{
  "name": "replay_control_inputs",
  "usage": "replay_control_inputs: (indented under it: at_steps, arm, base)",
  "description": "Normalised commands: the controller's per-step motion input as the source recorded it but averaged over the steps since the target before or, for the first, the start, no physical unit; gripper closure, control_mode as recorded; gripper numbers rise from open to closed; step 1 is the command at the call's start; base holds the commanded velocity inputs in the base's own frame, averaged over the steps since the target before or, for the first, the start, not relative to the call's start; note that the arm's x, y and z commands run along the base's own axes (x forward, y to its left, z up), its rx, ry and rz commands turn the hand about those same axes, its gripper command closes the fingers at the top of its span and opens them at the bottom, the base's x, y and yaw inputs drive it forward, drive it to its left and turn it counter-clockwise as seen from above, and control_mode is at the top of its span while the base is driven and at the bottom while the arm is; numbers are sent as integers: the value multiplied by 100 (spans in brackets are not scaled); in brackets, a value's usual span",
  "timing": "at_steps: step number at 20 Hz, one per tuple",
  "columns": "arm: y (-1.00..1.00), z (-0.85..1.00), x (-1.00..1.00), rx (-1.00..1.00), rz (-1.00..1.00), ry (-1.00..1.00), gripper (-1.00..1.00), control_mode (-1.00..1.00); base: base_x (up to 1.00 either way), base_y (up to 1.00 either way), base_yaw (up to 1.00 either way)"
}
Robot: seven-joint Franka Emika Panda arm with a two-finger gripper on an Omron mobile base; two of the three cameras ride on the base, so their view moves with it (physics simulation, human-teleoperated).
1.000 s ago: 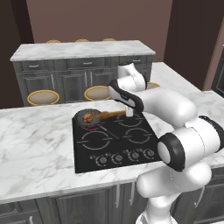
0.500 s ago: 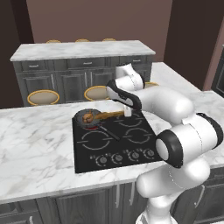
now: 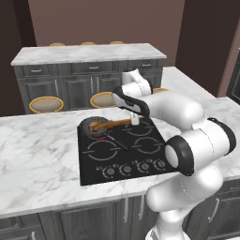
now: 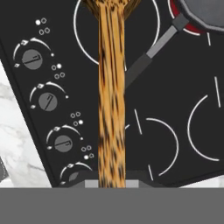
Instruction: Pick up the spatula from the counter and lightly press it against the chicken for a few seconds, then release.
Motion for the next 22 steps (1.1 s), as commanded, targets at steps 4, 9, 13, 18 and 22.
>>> replay_control_inputs:
  at_steps: [4, 9, 13, 18, 22]
  arm:
    - [0, 0, 14, 0, 1, 0, 100, -100]
    - [0, -3, 15, 0, 1, 0, 100, -100]
    - [3, -7, 15, 0, 1, 1, 100, -100]
    - [2, 0, 14, 0, 1, 0, 100, -100]
    - [2, -1, 14, 0, 1, 0, 100, -100]
  base:
    - [0, 0, 0]
    - [0, 0, 0]
    - [0, 0, 0]
    - [0, 0, 0]
    - [0, 0, 0]
